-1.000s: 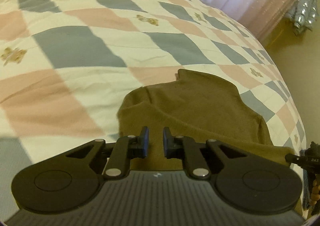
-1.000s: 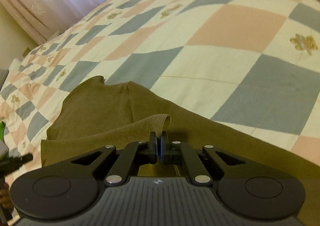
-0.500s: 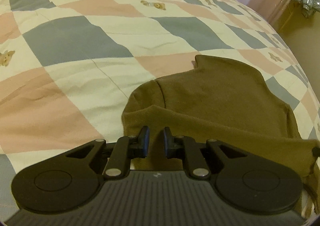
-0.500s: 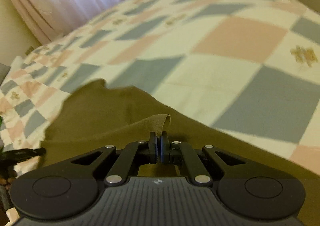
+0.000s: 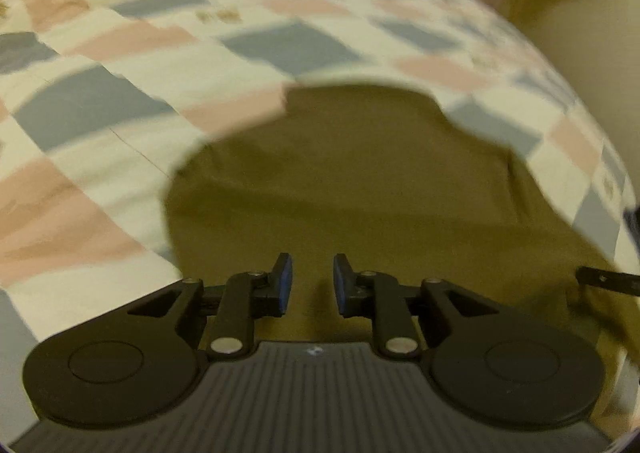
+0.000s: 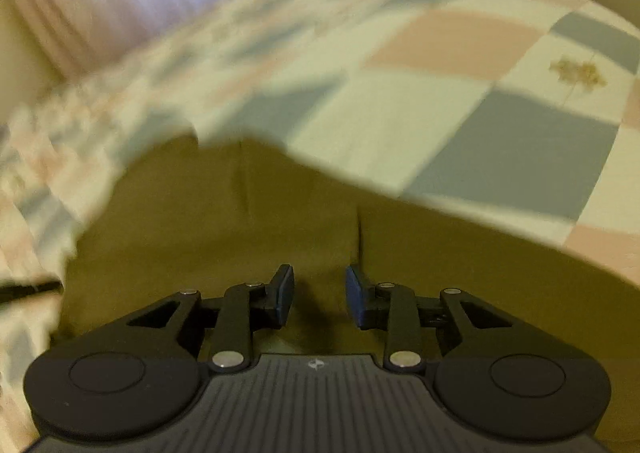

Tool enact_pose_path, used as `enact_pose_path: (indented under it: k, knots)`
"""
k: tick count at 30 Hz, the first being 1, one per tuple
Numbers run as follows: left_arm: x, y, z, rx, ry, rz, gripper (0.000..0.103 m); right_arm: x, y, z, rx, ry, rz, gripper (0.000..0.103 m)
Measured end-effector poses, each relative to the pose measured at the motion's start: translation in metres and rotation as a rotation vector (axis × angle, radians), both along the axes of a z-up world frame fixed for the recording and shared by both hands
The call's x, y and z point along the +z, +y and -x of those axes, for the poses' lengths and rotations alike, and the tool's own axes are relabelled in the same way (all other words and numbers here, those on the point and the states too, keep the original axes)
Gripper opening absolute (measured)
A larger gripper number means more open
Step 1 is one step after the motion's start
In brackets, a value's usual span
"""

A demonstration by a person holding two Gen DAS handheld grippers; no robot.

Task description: Fold clothes

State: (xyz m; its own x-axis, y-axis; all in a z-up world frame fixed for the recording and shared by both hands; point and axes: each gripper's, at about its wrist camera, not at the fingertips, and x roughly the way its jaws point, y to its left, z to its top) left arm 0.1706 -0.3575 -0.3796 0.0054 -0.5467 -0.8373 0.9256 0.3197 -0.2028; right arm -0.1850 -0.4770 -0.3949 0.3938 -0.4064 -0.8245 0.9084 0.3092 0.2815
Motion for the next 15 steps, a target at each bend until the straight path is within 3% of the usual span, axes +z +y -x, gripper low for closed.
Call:
enact_pose_path:
  k: [2,4,7,12,15]
  knots:
    - [-0.01,-0.003,0.009,0.012,-0.026,-0.048,0.017,-0.006,-0.002,0.013,-0.054,-0.042,-0.031,0.029]
    - [-0.004,0.003,0.011,0.029,-0.03,-0.042,0.017,0.006,0.002,0.032,-0.1,-0.103,-0.031,0.031]
    - [0.007,0.014,0.018,0.037,-0.061,-0.046,0.017,0.027,0.028,0.081,-0.204,-0.181,-0.027,0.046]
    - [0.006,0.018,0.037,0.048,-0.066,-0.09,0.018,0.005,0.085,0.204,-0.633,-0.353,-0.22,0.049]
    - [0.013,0.017,0.055,0.049,-0.056,-0.076,0.02,-0.012,0.121,0.268,-0.904,-0.49,-0.255,0.049]
